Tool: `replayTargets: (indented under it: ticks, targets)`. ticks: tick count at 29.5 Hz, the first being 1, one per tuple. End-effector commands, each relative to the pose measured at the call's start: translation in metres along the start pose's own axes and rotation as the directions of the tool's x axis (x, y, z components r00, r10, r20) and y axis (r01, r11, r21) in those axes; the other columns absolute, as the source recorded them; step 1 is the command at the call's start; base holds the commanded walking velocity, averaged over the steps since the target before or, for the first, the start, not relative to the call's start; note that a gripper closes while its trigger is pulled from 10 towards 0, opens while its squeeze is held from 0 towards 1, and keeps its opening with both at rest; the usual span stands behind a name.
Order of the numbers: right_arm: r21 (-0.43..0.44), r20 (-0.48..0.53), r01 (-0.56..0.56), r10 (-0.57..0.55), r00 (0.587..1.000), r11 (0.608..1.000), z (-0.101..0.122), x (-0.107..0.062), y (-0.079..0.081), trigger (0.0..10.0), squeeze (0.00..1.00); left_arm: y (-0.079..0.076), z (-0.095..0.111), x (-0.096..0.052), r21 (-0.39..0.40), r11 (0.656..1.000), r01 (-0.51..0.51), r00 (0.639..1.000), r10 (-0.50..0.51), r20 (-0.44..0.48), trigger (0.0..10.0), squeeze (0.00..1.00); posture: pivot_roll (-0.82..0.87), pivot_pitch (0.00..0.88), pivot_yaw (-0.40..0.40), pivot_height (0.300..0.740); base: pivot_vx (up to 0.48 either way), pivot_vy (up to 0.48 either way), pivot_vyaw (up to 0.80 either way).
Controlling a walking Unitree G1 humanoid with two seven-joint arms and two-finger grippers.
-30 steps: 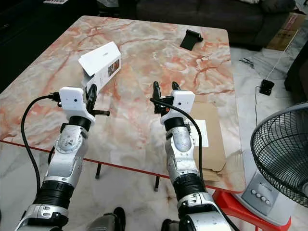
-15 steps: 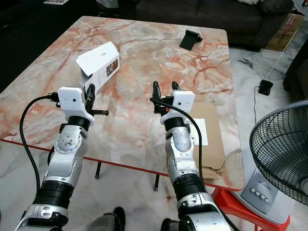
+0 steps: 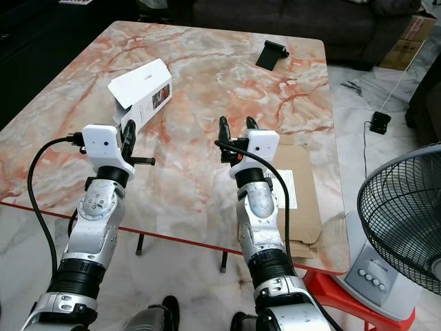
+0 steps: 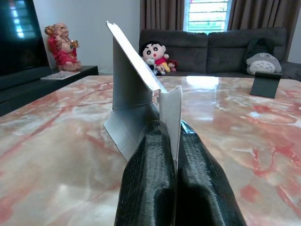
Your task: Picking trash to rubbish bin
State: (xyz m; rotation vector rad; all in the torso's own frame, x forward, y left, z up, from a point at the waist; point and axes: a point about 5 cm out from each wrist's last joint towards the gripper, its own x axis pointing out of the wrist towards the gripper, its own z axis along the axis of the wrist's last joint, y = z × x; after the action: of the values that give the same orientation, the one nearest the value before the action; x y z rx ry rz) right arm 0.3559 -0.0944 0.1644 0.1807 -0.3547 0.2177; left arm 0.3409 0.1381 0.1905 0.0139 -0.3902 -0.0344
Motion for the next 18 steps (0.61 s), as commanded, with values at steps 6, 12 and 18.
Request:
replayTargets:
  ticks: [6,12,18]
  targets:
    - [0.000,0.007,-0.004,0.004,1.000,1.000,0.0013,-0.0011,0.0000,10.0,0.00,0.0006,-0.0032,-0.0003,0.002,1.000,-0.007,1.000,0.007,-0.017,10.0,0.00,0.08,0.181,0.015,0.740,-0.248,0.000,0.00]
    - [0.001,0.006,-0.004,0.004,1.000,1.000,0.0013,-0.0012,-0.0001,10.0,0.00,0.0007,-0.0032,-0.0002,0.001,1.000,-0.007,1.000,0.007,-0.016,10.0,0.00,0.08,0.182,0.014,0.740,-0.219,0.000,0.00]
    - [-0.001,0.004,-0.005,0.005,1.000,1.000,0.0011,-0.0012,-0.0005,10.0,0.00,0.0011,-0.0036,0.0001,-0.001,1.000,-0.010,1.000,0.010,-0.018,10.0,0.00,0.08,0.182,0.013,0.740,-0.258,0.000,0.00]
